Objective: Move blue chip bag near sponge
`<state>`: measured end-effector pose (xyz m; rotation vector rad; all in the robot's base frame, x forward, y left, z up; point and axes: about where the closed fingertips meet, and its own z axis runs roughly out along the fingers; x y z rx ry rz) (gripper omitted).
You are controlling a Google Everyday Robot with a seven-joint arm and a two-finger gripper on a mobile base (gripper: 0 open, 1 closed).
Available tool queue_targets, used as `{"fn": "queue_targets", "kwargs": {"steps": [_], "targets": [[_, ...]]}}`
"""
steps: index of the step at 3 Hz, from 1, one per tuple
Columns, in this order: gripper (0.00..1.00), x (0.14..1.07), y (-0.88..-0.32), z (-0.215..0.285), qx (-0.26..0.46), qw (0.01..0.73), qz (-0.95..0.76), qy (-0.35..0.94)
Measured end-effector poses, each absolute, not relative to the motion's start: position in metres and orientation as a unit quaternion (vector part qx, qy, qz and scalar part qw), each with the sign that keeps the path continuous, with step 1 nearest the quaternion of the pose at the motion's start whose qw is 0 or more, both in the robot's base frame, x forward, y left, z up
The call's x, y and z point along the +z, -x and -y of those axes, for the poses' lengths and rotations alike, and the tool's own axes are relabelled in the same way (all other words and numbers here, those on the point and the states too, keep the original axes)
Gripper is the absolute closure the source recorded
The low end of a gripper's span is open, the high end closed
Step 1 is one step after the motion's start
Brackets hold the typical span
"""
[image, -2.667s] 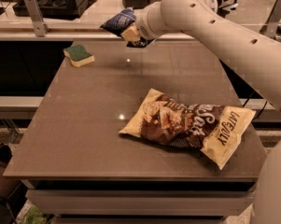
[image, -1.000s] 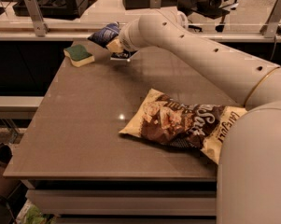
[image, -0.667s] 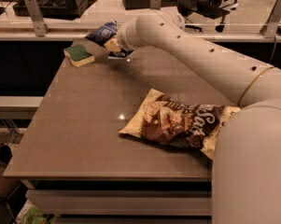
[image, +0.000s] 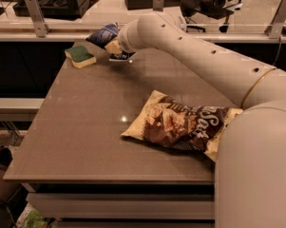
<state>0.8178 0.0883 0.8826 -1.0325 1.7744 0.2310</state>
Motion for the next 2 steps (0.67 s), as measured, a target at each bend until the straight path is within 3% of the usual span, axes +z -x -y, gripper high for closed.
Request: {"fn": "queue_targets", "kwargs": {"steps": [2], "targets": [[0.12, 0.879, -0.8174, -0.0923, 0.098, 0.51, -0.738, 0.431]]}}
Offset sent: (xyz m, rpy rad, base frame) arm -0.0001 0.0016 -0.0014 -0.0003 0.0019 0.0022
